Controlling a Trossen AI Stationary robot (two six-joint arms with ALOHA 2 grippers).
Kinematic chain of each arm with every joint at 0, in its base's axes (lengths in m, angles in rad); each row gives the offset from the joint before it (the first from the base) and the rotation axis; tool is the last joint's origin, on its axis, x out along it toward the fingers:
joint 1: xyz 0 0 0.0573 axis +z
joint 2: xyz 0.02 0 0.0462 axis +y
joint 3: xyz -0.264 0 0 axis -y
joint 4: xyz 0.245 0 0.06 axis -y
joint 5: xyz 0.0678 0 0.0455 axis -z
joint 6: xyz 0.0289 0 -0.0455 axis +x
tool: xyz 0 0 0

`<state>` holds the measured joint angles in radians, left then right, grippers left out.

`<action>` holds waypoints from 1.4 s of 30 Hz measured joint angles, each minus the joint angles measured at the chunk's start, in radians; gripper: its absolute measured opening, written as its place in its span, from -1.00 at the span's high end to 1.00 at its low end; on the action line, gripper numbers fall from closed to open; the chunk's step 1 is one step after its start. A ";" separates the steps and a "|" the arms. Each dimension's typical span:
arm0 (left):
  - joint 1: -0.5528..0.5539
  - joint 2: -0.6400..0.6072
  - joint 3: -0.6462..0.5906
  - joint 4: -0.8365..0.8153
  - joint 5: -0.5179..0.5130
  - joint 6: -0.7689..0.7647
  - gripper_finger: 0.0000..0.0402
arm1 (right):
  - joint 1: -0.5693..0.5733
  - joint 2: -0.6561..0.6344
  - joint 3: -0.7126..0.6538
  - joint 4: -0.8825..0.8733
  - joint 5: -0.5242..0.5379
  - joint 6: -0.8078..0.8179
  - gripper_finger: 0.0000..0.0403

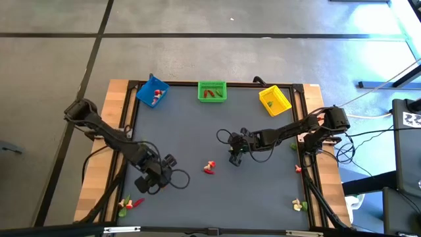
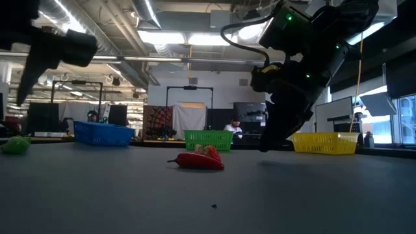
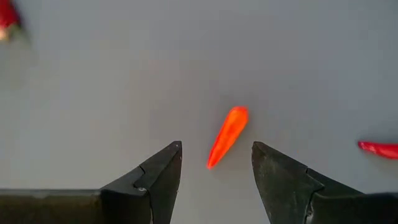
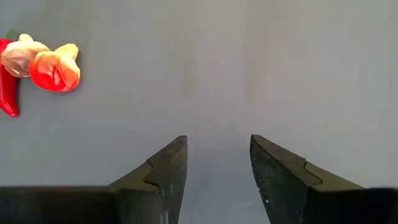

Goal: Sort produce into baskets
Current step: Put the orange chili pepper into the green bin

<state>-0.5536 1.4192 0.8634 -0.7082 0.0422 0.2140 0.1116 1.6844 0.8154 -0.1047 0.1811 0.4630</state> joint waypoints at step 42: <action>-0.018 0.223 0.006 0.070 0.000 -0.001 0.81 | 0.000 0.000 0.000 -0.002 0.021 -0.001 0.13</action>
<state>-0.5714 1.6418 0.8692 -0.6378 0.0417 0.2135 0.1114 1.6844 0.8154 -0.1062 0.2016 0.4622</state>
